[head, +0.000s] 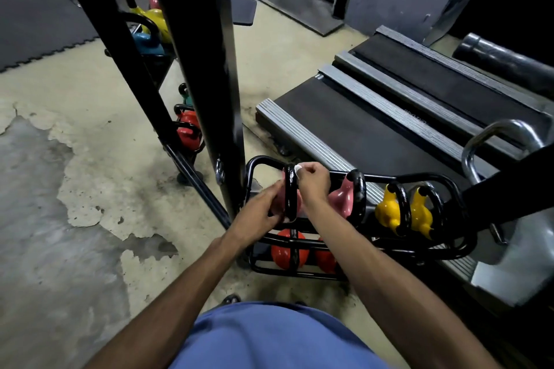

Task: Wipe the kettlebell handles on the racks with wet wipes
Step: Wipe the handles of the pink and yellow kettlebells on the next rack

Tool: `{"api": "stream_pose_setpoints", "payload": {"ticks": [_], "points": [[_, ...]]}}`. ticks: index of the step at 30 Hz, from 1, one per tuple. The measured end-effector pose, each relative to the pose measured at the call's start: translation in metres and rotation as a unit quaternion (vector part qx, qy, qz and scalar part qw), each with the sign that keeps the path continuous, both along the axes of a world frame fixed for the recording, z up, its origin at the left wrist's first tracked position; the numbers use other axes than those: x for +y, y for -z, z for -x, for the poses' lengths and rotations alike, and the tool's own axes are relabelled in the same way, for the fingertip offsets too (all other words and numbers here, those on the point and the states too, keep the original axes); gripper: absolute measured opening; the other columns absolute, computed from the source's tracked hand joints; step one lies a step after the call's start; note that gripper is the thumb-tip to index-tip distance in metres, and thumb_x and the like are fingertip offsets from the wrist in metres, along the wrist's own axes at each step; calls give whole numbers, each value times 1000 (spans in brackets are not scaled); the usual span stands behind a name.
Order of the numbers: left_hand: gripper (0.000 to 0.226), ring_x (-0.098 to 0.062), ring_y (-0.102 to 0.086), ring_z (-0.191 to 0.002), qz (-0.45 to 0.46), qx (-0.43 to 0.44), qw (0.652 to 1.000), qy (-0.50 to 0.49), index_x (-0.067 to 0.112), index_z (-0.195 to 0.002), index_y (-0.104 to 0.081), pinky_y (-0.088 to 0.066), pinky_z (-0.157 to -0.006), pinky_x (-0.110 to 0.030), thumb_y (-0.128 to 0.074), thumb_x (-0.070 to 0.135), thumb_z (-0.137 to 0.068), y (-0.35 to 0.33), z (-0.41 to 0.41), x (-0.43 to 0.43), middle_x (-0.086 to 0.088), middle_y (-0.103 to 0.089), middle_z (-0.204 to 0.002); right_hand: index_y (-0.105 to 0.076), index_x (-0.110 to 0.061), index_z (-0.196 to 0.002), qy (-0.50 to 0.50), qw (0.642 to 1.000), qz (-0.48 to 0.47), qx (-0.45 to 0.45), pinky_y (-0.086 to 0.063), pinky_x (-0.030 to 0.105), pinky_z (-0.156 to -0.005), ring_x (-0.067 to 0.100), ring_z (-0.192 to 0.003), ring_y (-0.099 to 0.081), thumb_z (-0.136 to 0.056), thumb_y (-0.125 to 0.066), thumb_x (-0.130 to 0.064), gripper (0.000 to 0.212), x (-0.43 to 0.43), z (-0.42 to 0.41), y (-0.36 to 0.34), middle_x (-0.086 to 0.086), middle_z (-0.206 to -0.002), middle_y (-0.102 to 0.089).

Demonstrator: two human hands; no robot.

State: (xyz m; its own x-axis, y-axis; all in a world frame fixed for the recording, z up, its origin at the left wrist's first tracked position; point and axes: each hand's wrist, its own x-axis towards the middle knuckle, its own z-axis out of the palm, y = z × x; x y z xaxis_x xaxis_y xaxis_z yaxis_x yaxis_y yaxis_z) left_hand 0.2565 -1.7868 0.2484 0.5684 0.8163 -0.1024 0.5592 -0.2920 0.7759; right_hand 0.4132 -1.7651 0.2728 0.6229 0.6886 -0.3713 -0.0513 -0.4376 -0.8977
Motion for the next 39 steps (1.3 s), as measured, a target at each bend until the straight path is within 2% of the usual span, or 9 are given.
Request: {"api": "stream_pose_setpoints", "payload": {"ticks": [4, 7, 10, 14, 20, 24, 27, 35, 39], "points": [[89, 3, -19, -153, -124, 24, 991, 45, 30, -161, -31, -27, -120, -15, -64, 0, -84, -6, -3, -9, 16, -13, -172, -77, -13, -86, -145, 980, 7, -139, -49, 28, -73, 17, -84, -68, -88, -63, -13, 15, 20, -14, -9, 1, -87, -76], [81, -11, -32, -150, -178, 28, 981, 73, 22, -157, -41, -36, -118, -24, -60, -4, -82, -16, -10, -12, 6, -27, -169, -79, -7, -88, -300, 916, 72, -256, -44, 28, -64, 21, -82, -66, -86, -59, -11, 20, 42, -20, -26, 7, -88, -76], [81, -23, -48, -133, -215, 56, 973, 66, 19, -155, -43, -45, -106, -30, -59, -9, -81, -19, -13, -13, -2, -43, -159, -77, -3, -86, -473, 794, 111, -365, -55, 37, -67, 34, -85, -71, -84, -58, -10, 20, 54, -16, -36, 15, -86, -76], [74, -32, -62, -111, -223, 108, 967, 59, 21, -146, -51, -54, -84, -41, -61, -8, -78, -17, -12, -15, -3, -55, -140, -76, -5, -79, -554, 694, 35, -460, -55, 41, -77, 35, -84, -68, -77, -57, -8, 19, 36, -13, -29, 14, -84, -74], [59, -25, -59, -121, -235, 26, 967, 93, 10, -135, -62, -56, -97, -38, -62, -2, -78, -13, -5, -15, -7, -58, -143, -77, -19, -91, -241, 896, -104, -357, -51, 26, -83, 13, -95, -62, -88, -71, -12, 9, -28, -16, -1, -4, -99, -66], [66, -21, -45, -146, -223, 32, 968, 108, 12, -149, -52, -42, -118, -35, -67, 4, -86, -6, 4, -12, -3, -45, -160, -70, -20, -87, -74, 995, -41, -48, -53, 31, -73, 13, -80, -66, -94, -64, -13, 12, -36, 1, 5, -2, -89, -72], [61, -18, -38, -151, -211, 33, 971, 111, 13, -153, -49, -36, -122, -34, -66, 14, -95, -5, 8, -9, -2, -40, -164, -67, -13, -83, -51, 996, -19, 70, -45, 30, -61, 16, -68, -57, -97, -53, -2, 23, -44, 8, 6, 11, -81, -65], [64, -21, -40, -149, -215, 7, 970, 116, 9, -151, -50, -33, -123, -34, -72, 19, -92, -8, 5, -15, -7, -45, -160, -74, -12, -96, -78, 995, -54, -25, -57, 50, -86, 23, -87, -71, -92, -70, -17, 8, -94, -9, -4, 12, -94, -75], [60, -20, -42, -147, -234, -19, 966, 112, 7, -147, -54, -19, -124, -21, -73, 18, -91, -17, -8, -22, -8, -49, -157, -76, -20, -98, -109, 986, -86, -90, -60, 40, -86, 15, -93, -73, -95, -68, -17, 9, -100, -33, -29, -2, -95, -77]]}}
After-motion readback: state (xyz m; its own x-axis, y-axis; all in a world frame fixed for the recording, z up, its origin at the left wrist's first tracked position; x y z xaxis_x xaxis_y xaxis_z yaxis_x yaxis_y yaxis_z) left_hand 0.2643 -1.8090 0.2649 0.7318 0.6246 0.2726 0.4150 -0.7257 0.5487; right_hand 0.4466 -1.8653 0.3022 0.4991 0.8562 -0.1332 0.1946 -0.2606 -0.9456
